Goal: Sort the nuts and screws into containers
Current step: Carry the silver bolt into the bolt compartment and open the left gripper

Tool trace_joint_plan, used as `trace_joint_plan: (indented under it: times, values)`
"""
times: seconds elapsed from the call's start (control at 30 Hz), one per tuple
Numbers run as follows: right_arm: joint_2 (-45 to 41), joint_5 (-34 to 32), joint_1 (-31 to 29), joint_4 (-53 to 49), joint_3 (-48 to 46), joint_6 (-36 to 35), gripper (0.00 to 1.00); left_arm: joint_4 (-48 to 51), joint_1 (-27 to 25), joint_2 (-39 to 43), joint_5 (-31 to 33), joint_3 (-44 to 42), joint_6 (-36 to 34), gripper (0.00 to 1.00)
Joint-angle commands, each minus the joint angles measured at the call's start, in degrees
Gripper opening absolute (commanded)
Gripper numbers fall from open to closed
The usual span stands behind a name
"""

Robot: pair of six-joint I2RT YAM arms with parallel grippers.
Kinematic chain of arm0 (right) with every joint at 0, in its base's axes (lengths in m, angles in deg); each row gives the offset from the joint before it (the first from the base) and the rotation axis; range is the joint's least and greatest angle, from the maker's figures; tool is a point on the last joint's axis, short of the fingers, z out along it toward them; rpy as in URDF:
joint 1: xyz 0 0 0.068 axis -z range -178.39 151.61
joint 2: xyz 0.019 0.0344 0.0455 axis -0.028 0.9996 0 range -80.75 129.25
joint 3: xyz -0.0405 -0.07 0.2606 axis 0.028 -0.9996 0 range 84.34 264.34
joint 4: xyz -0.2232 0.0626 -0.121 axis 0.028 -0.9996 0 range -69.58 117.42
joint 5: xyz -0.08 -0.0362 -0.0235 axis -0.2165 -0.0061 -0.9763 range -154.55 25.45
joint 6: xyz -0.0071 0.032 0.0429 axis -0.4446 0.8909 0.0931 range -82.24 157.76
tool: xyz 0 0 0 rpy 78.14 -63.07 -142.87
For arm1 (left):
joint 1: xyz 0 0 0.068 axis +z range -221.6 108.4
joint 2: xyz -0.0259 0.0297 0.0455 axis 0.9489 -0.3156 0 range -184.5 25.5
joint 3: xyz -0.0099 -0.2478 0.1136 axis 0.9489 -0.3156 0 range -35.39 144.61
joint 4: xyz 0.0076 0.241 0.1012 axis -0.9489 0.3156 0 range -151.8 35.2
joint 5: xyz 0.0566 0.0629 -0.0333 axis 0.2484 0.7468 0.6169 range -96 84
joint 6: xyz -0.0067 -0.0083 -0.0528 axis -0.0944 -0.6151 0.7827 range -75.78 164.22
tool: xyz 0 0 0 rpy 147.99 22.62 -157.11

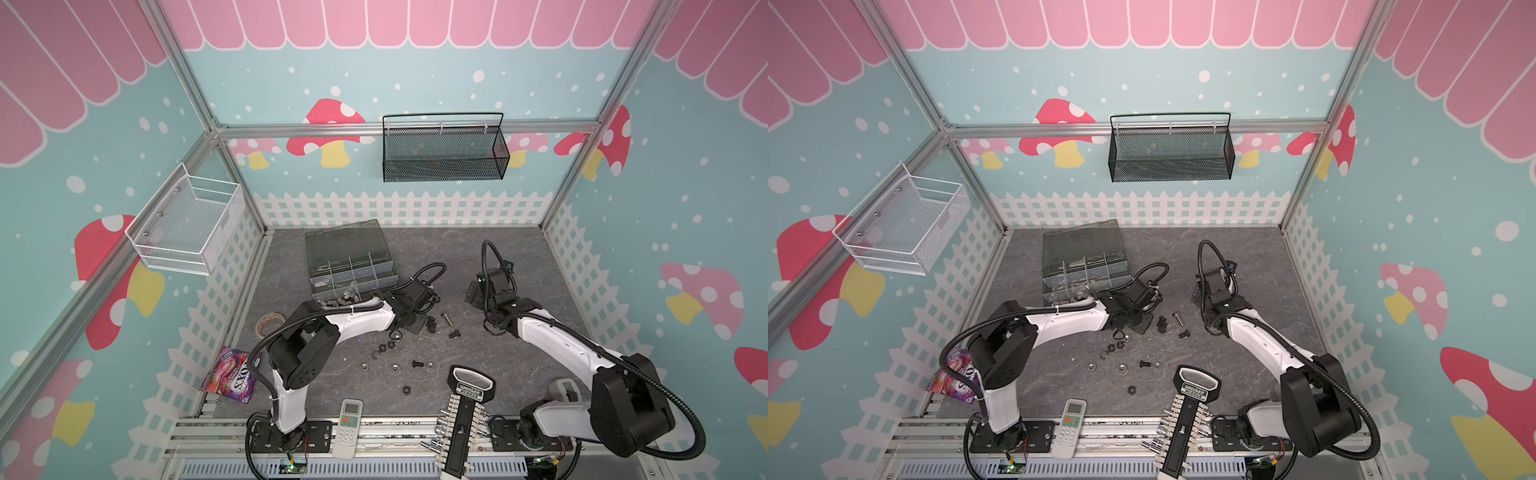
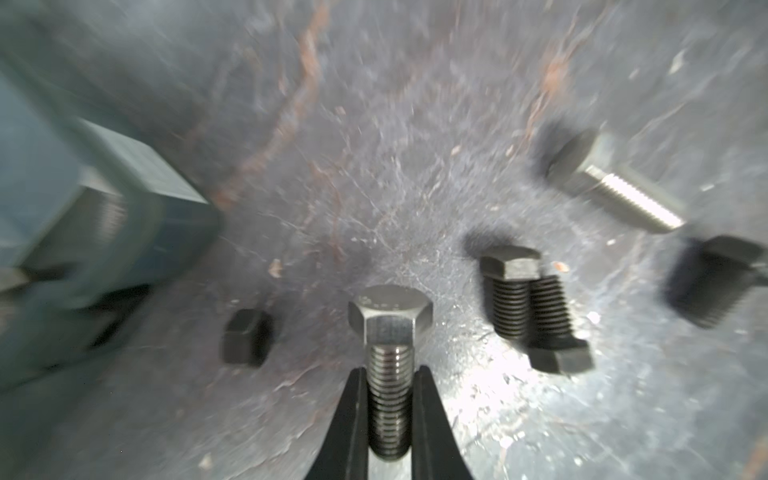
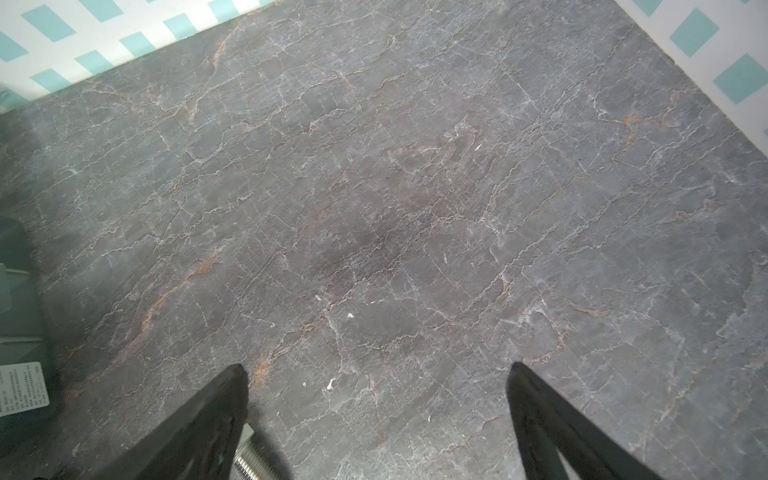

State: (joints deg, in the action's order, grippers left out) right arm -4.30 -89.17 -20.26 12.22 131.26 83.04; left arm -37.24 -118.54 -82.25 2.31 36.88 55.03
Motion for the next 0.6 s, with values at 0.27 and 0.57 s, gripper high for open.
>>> trace_joint_plan:
  times: [0.27,0.57]
  values:
    - [-0.7,-0.6,-0.3,-0.4,0.3,1.2,0.98,-0.9,11.2,9.7,4.0,-1.5,-6.5,0.05]
    - [0.2,0.1,-0.3,-0.4,1.1,1.2,0.98,-1.4,16.6,6.3,0.4,1.1,-16.4,0.05]
